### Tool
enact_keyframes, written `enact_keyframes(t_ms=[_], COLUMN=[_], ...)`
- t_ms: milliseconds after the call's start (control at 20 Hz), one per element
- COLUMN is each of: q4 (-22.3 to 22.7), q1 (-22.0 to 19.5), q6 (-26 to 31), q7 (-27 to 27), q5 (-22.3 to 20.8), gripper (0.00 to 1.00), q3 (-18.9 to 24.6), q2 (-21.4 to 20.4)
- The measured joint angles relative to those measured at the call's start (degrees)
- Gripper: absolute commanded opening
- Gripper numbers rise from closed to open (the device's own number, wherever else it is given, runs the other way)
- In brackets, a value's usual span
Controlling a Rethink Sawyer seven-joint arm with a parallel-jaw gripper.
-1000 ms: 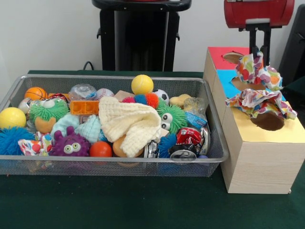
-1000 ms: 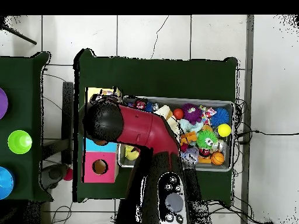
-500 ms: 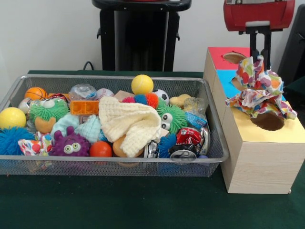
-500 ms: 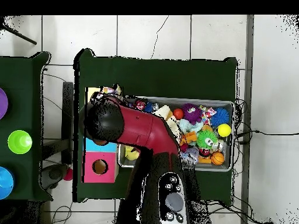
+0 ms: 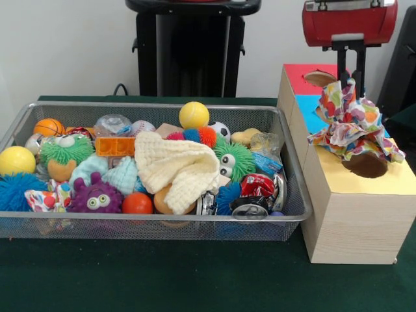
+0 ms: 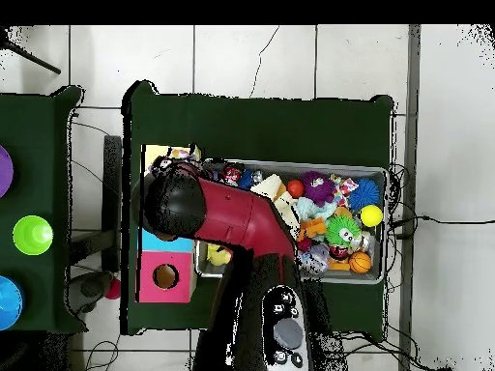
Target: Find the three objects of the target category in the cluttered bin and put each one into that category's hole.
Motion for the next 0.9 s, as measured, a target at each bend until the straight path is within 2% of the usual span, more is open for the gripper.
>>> enact_keyframes(t_ms=[900], q4=[3.7], q1=[0.0], q6=[-1.5], q7=[0.0], q5=[2.6], gripper=[0.0], q3=[0.1], q2=[1.9])
